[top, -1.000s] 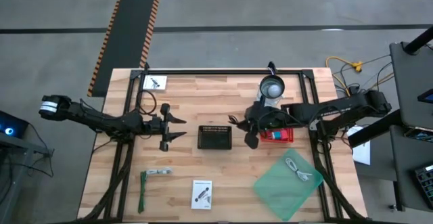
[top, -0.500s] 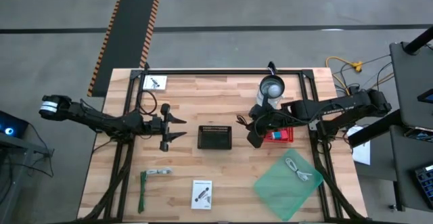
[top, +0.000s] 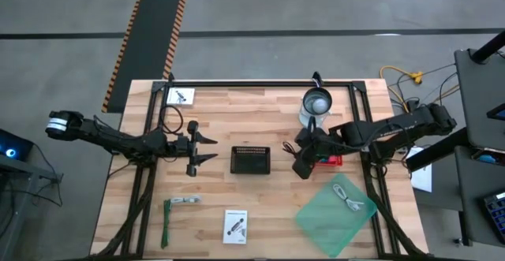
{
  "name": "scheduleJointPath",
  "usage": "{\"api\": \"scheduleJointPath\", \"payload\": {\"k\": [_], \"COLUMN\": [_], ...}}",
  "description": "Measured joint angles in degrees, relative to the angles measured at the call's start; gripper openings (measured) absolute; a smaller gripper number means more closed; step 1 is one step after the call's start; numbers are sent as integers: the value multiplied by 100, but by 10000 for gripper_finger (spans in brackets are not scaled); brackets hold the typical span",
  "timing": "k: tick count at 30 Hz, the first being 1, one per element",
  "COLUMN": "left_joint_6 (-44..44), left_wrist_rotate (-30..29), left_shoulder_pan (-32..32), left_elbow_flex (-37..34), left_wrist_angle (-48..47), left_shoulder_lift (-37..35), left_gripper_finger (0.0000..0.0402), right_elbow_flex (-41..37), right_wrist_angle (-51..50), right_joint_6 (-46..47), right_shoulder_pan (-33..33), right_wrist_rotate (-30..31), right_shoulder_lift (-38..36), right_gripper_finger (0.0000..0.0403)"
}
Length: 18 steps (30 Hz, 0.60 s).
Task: Pick and place items into bin
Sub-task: Put the black charger cable into the blue bin
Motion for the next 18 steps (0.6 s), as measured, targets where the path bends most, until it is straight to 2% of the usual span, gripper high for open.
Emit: {"api": "scheduleJointPath", "payload": {"k": [18], "left_joint_6": [1], "left_wrist_rotate": [0], "left_shoulder_pan": [0], "left_elbow_flex": [0], "left_wrist_angle": [-13], "left_shoulder_lift": [0], "left_gripper_finger": [183], "right_elbow_flex": [-17], "right_wrist_angle": [-347], "right_joint_6": [901], "right_shoulder_pan": [606], "right_wrist_rotate": [-80], "right_shoulder_lift": [0], "right_gripper_finger": [22]}}
